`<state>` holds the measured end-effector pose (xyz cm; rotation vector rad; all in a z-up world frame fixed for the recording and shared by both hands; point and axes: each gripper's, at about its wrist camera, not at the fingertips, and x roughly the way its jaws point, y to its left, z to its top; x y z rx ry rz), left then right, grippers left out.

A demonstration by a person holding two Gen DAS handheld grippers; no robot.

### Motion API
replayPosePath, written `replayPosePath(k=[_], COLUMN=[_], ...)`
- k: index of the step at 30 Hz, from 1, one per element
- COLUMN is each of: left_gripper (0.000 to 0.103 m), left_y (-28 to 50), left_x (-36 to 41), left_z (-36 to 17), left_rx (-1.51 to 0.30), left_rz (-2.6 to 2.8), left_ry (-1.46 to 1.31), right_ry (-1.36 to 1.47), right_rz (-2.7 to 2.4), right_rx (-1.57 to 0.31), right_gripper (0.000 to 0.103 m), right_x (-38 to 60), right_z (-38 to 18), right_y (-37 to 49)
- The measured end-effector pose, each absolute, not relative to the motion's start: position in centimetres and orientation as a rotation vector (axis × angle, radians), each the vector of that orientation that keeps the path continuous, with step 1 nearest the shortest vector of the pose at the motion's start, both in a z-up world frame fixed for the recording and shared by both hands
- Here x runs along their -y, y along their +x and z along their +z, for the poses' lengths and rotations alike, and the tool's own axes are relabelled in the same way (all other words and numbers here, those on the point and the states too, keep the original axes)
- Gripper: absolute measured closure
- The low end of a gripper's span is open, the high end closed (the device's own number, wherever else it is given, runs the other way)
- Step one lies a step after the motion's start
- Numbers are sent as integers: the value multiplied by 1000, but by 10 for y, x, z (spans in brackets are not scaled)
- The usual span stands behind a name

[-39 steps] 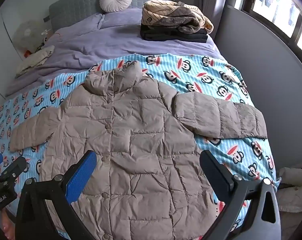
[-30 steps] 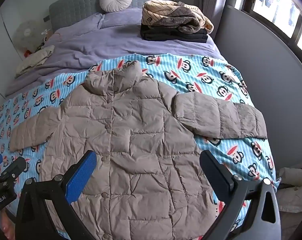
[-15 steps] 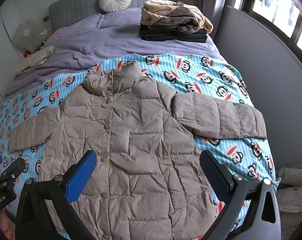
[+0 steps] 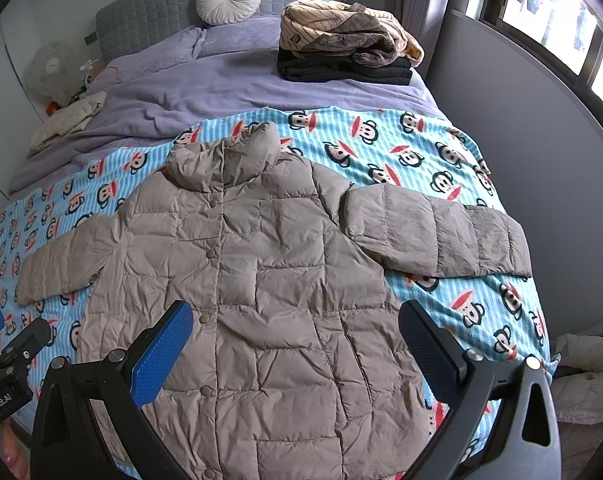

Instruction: Fold large clothes

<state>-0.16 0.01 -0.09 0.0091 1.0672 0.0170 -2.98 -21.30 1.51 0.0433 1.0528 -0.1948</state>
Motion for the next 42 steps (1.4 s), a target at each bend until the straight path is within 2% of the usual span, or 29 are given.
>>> replayPosePath(k=[42], left_gripper=[0], left_y=[-1], left_x=[0], left_z=[0], left_rx=[-1059], left_rz=[10], left_ry=[-1], right_ry=[48], right_rz=[-193], right_rx=[-1056], right_gripper=[1], right_x=[212], right_z=[15], right_y=[-31])
